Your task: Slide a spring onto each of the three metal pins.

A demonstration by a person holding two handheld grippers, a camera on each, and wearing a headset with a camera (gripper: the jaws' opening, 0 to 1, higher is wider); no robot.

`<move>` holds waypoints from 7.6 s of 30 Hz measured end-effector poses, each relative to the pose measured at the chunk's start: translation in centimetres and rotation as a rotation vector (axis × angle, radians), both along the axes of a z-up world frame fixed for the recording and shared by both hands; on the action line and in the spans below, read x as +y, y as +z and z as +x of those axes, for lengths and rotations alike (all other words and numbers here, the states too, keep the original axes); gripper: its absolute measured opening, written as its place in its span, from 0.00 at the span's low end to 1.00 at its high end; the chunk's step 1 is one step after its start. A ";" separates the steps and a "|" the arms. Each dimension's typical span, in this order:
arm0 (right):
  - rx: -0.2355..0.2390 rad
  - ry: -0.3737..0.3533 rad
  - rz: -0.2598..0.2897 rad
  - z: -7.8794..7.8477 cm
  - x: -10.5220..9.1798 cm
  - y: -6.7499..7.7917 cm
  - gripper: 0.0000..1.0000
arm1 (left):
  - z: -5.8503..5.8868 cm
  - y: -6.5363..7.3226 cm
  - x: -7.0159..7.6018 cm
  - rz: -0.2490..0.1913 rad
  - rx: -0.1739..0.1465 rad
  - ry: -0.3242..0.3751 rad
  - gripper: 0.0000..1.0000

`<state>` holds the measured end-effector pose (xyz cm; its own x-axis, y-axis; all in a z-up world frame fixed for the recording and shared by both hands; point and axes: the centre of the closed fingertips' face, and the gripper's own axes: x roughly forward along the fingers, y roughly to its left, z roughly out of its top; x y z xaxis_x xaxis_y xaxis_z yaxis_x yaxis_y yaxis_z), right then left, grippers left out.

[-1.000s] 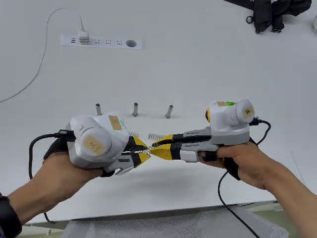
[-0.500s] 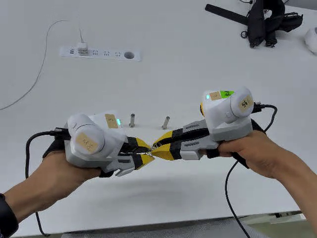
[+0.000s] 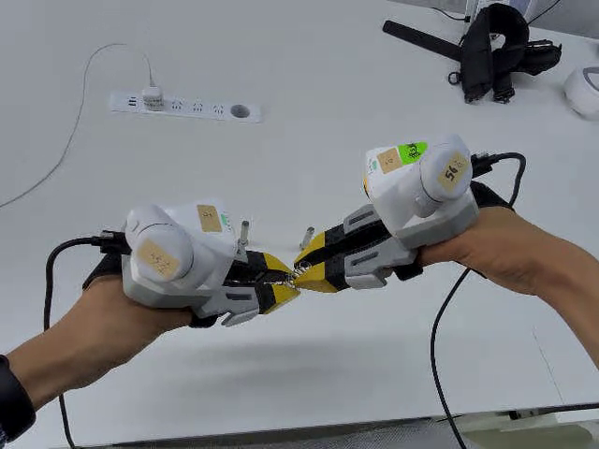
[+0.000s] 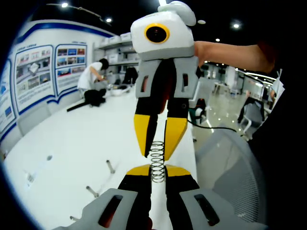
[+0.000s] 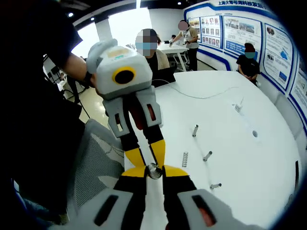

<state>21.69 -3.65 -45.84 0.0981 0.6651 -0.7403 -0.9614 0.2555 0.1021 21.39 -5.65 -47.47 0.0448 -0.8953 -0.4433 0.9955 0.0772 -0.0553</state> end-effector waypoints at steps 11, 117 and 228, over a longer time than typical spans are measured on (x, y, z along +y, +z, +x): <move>-0.019 0.160 -0.087 -1.1 -0.2 0.2 0.18 | -0.8 0.3 -0.5 -0.002 -0.024 -0.037 0.09; -0.024 0.109 -0.261 9.4 4.8 -10.2 0.12 | 5.4 -11.8 15.9 0.122 0.189 0.630 0.64; -0.013 0.335 -0.415 15.1 12.9 -16.6 0.13 | 4.2 -13.4 18.4 0.096 0.294 0.715 0.67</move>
<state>36.82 9.27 -62.48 -0.0586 0.3133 -0.9479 -0.9977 -0.0496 0.0453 25.59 12.78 -60.89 0.4653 -0.6503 -0.6005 0.6474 0.7127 -0.2702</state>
